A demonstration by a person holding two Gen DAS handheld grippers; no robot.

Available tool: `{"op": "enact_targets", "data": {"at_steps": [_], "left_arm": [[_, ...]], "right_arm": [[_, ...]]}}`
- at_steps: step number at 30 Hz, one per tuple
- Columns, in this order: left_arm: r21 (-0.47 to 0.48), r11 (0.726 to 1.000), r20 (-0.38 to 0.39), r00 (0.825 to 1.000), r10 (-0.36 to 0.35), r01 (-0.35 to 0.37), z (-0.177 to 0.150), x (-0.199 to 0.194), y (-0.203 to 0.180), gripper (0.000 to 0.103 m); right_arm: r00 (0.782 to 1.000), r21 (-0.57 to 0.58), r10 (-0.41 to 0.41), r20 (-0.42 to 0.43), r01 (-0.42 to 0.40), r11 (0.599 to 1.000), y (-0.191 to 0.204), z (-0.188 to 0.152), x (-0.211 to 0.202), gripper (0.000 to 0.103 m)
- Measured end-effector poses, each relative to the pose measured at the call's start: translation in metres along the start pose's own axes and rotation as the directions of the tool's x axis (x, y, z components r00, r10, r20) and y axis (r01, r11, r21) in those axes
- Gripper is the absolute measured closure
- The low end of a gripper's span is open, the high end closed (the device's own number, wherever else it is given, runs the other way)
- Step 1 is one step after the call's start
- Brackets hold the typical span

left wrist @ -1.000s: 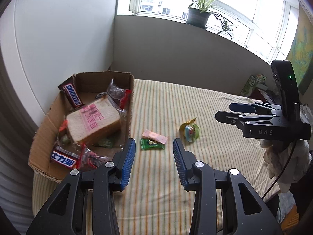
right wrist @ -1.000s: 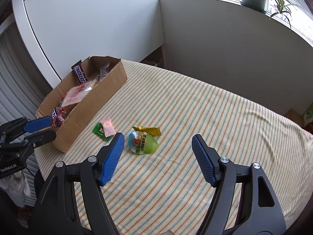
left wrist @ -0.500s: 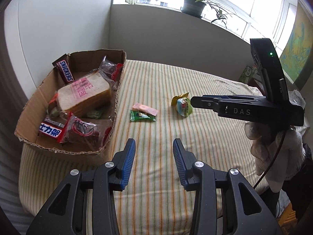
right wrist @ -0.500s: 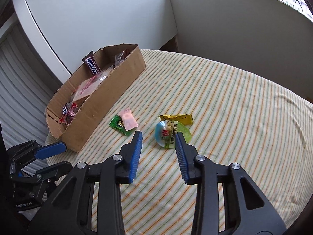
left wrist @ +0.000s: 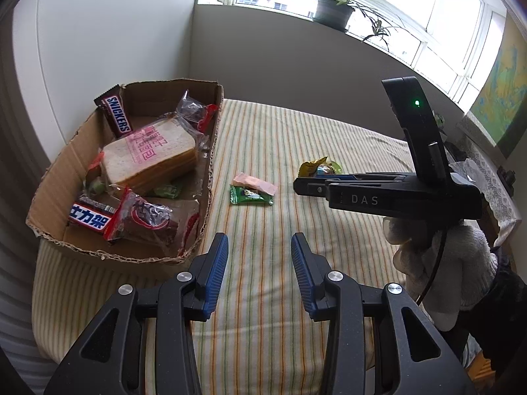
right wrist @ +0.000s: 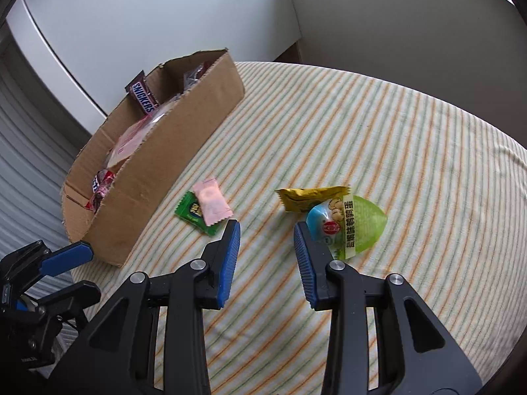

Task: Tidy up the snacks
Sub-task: 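Move left gripper to the yellow wrapped candy while right gripper reaches the green round candy cup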

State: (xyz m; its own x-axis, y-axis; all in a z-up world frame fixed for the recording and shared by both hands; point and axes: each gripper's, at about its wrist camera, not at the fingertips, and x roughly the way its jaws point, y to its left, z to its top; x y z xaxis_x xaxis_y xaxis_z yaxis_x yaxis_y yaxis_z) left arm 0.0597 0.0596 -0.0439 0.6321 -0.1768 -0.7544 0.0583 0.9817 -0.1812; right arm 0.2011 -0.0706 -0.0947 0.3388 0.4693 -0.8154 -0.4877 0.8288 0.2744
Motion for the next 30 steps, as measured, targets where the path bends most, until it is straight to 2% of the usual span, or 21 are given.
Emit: {"op": "enact_targets", "data": {"at_steps": [8,10,16,19,21,23,26,30], "left_arm": [[0.034,0.999,-0.023,0.999,-0.025,0.026,0.012,0.021,-0.017,0.065],[0.055,0.998,-0.033,0.999,-0.029,0.031,0.015,0.030,-0.027,0.065],[0.105,0.994,-0.058,0.998,-0.023,0.029,0.028,0.055,-0.047,0.065],[0.136,0.990,-0.063,0.998,-0.012,0.020,0.036,0.065,-0.053,0.065],[0.148,0.989,-0.079,0.997,-0.014,0.025,0.042,0.073,-0.056,0.065],[0.150,0.988,-0.098,0.995,-0.029,0.044,0.047,0.082,-0.058,0.065],[0.157,0.985,-0.117,0.992,-0.053,0.071,0.053,0.094,-0.067,0.065],[0.202,0.976,-0.130,0.990,-0.050,0.076,0.056,0.106,-0.080,0.065]], "right_arm": [[0.999,0.034,-0.046,-0.004,0.046,0.998,-0.039,0.000,-0.011,0.067],[0.999,0.044,-0.034,-0.008,0.034,0.998,-0.047,-0.002,-0.016,0.067],[0.999,-0.018,-0.027,0.027,0.027,0.999,-0.053,-0.009,-0.044,0.067],[0.998,-0.035,-0.051,0.047,0.053,0.998,-0.058,-0.004,-0.053,0.065],[0.997,-0.033,-0.056,0.050,0.057,0.998,-0.064,0.000,-0.055,0.055],[0.996,-0.019,-0.064,0.062,0.065,0.998,-0.071,0.003,-0.056,0.050],[0.997,-0.008,-0.052,0.061,0.053,0.999,-0.079,0.008,-0.054,0.050],[0.999,-0.031,-0.040,0.036,0.041,0.999,-0.081,0.010,-0.048,0.050]]}}
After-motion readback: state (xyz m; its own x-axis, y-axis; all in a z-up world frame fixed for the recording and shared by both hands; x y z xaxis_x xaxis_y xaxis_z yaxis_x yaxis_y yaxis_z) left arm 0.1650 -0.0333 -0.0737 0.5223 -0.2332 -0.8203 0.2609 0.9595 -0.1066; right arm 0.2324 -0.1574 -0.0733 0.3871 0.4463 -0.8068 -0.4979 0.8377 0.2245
